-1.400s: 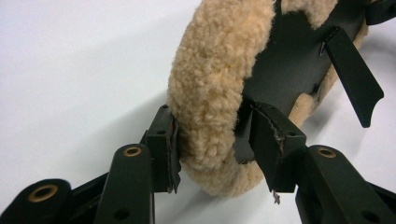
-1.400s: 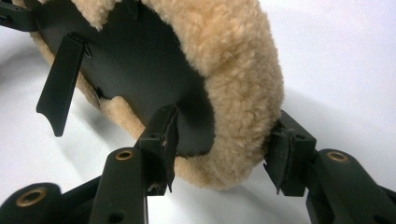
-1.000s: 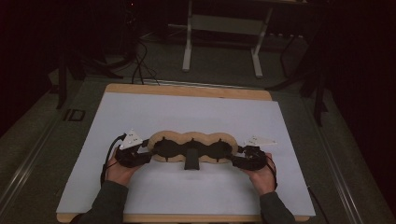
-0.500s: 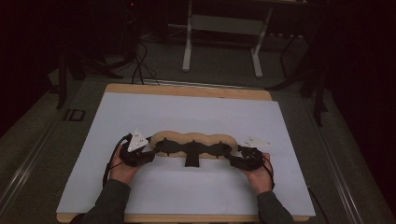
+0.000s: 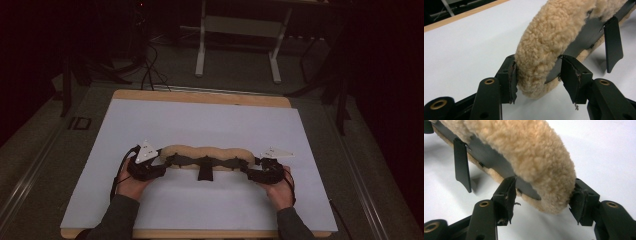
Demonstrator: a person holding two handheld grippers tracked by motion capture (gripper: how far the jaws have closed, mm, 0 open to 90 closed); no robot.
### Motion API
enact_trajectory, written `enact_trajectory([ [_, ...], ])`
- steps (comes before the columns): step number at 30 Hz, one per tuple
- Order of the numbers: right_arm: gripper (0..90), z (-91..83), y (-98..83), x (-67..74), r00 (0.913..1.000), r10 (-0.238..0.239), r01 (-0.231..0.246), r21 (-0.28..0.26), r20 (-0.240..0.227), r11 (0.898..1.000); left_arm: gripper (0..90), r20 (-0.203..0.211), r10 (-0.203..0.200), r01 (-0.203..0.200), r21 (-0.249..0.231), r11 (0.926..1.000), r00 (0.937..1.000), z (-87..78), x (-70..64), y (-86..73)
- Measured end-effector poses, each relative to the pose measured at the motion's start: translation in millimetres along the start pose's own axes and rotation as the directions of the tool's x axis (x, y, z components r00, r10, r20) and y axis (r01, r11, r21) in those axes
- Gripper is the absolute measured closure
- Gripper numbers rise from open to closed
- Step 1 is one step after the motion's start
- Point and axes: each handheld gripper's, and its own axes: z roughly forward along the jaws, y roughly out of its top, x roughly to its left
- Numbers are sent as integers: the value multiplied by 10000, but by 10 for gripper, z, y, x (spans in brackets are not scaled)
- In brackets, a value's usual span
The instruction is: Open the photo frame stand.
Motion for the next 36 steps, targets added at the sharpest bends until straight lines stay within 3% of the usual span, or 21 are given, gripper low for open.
enact_trajectory([
  [17,399,-33,-28,1,9993,198,-192,195,-310,9996,450,348,-423,418,158,9990,9985,-53,-18,-11],
  [26,408,-30,-36,18,9998,132,-124,453,-175,9989,440,339,-408,400,244,9989,9986,-77,-43,-12],
  [36,403,-30,-38,28,9999,100,-96,578,-77,9983,422,344,-665,655,281,9975,9972,-91,-51,-24],
])
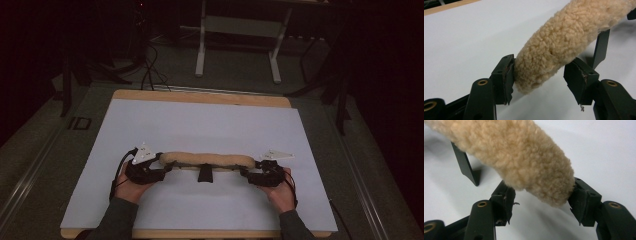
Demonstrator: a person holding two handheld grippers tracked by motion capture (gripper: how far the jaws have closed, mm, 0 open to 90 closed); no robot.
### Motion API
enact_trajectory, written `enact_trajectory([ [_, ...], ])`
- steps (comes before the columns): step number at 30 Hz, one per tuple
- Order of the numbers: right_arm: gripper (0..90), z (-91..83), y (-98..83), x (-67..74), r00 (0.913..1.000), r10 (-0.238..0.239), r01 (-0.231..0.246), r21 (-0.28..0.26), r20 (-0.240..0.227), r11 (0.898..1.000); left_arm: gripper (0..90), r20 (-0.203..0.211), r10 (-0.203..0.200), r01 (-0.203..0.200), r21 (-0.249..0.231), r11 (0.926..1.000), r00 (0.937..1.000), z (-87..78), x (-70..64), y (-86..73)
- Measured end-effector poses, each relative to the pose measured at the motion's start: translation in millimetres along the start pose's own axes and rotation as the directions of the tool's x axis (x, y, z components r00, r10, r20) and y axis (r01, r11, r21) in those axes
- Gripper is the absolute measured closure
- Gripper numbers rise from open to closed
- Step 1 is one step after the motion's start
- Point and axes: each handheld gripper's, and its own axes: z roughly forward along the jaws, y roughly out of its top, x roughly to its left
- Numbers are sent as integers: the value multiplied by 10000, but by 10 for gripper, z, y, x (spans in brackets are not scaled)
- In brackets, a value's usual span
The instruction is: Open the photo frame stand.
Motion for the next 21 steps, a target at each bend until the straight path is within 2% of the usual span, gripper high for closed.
enact_trajectory([
  [10,394,8,-8,5,9999,87,-89,315,64,9995,371,124,-80,80,26,10000,9999,-38,-7,-11],
  [16,384,-17,-11,5,9999,136,-136,422,-9,9990,348,269,-67,70,-126,9999,9996,-66,6,-6],
  [21,375,-47,-7,18,10000,48,-50,742,34,9972,331,693,-259,307,-701,9971,9973,-162,29,9],
])
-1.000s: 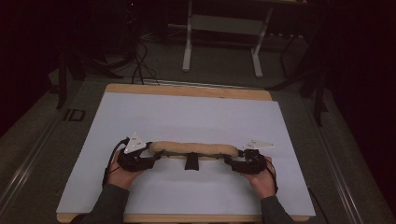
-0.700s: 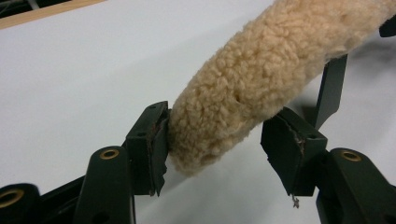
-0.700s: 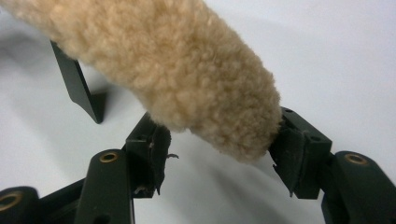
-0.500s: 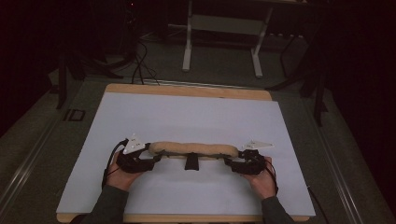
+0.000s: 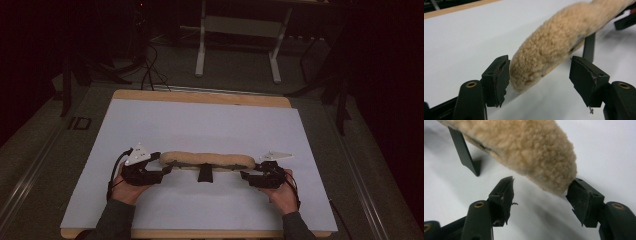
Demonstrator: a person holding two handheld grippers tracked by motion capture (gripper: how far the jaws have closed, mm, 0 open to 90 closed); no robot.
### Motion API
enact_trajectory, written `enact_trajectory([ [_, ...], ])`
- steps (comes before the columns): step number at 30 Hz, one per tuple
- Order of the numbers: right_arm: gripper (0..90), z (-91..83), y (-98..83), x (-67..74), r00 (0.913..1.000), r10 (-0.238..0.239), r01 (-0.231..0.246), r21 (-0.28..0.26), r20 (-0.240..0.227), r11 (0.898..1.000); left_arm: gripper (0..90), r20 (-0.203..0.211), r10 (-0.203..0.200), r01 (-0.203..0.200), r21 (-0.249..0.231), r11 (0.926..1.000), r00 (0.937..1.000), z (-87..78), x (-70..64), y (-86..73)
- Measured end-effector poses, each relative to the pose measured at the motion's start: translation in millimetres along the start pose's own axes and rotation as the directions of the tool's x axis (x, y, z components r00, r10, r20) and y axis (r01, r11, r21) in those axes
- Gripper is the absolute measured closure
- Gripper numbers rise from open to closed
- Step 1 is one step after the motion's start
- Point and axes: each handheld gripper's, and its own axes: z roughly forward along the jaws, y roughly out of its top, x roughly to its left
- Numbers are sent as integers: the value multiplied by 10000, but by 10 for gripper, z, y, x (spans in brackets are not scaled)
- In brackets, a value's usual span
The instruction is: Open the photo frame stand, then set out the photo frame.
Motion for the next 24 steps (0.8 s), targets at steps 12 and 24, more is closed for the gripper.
enact_trajectory([
  [12,367,-51,-10,9,9996,165,-159,251,-232,9996,331,289,-404,424,-725,9965,9988,-119,13,82],
  [24,360,-56,-31,14,9992,243,-225,536,-318,9983,238,519,-726,780,-1113,9907,9960,-217,28,174],
])
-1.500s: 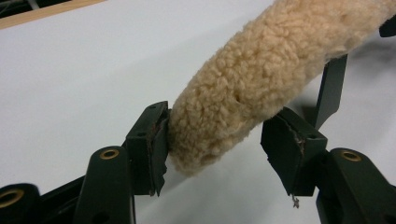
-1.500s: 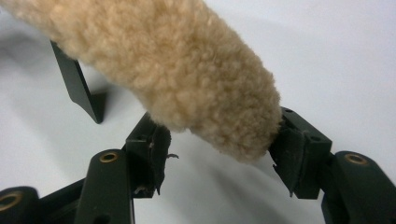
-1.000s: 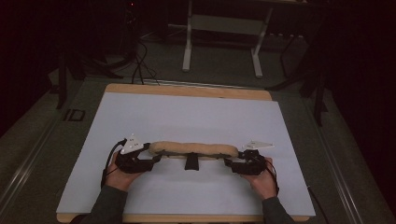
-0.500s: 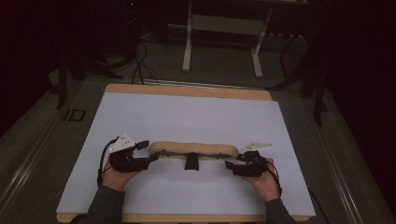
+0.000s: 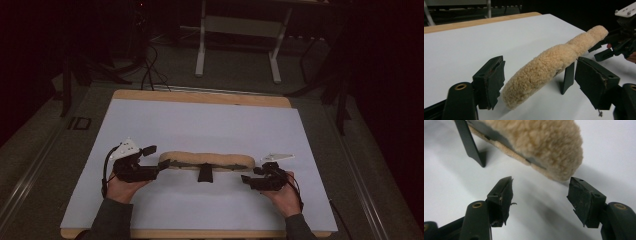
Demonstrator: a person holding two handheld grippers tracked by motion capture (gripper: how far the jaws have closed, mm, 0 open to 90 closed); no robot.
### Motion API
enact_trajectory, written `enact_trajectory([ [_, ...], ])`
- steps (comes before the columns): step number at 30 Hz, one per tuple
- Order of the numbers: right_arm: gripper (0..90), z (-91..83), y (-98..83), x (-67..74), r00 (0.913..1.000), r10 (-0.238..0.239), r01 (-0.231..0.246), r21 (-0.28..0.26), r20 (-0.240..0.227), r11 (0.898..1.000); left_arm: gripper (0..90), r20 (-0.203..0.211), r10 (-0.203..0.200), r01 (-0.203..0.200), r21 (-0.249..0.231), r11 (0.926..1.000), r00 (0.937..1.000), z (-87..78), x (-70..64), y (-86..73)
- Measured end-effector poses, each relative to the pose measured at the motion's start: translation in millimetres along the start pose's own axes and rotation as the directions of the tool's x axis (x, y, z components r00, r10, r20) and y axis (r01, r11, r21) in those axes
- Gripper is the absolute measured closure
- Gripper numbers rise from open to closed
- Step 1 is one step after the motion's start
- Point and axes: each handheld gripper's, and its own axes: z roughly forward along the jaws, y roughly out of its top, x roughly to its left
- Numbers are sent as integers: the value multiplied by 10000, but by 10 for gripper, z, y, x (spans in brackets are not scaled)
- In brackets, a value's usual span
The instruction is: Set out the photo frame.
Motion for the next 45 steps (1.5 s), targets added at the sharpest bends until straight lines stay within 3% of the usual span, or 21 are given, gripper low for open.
enact_trajectory([
  [5,361,-5,-17,13,10000,-37,36,124,69,9999,236,-191,-57,52,-226,9997,9998,-34,22,9],
  [9,351,11,-31,11,9999,-46,41,268,153,9996,316,-310,-145,131,-441,9989,9994,-70,48,7],
  [14,348,12,-28,34,9997,-258,257,353,43,9990,355,-594,-417,376,-688,9969,9974,-106,87,16],
  [17,419,25,-32,62,9986,-495,503,522,-171,9974,360,-868,-343,290,-625,9976,9956,-120,96,29],
  [21,500,39,-28,117,9962,-785,809,650,-385,9946,364,-796,-434,383,-653,9971,9959,-120,120,29],
  [29,588,-6,-7,182,9910,-1239,1253,242,-516,9918,378,-753,-622,589,-447,9973,9952,-79,181,1],
  [34,597,-24,8,206,9908,-1254,1258,44,-501,9920,386,-572,-580,559,-365,9978,9967,-57,212,-17],
  [41,631,-86,27,224,9923,-1211,1197,-515,-258,9915,476,-712,-595,603,89,9981,9957,46,265,-71],
  [45,616,-109,37,230,9926,-1200,1211,-780,186,9896,579,-888,-748,757,69,9971,9932,68,298,-97],
])
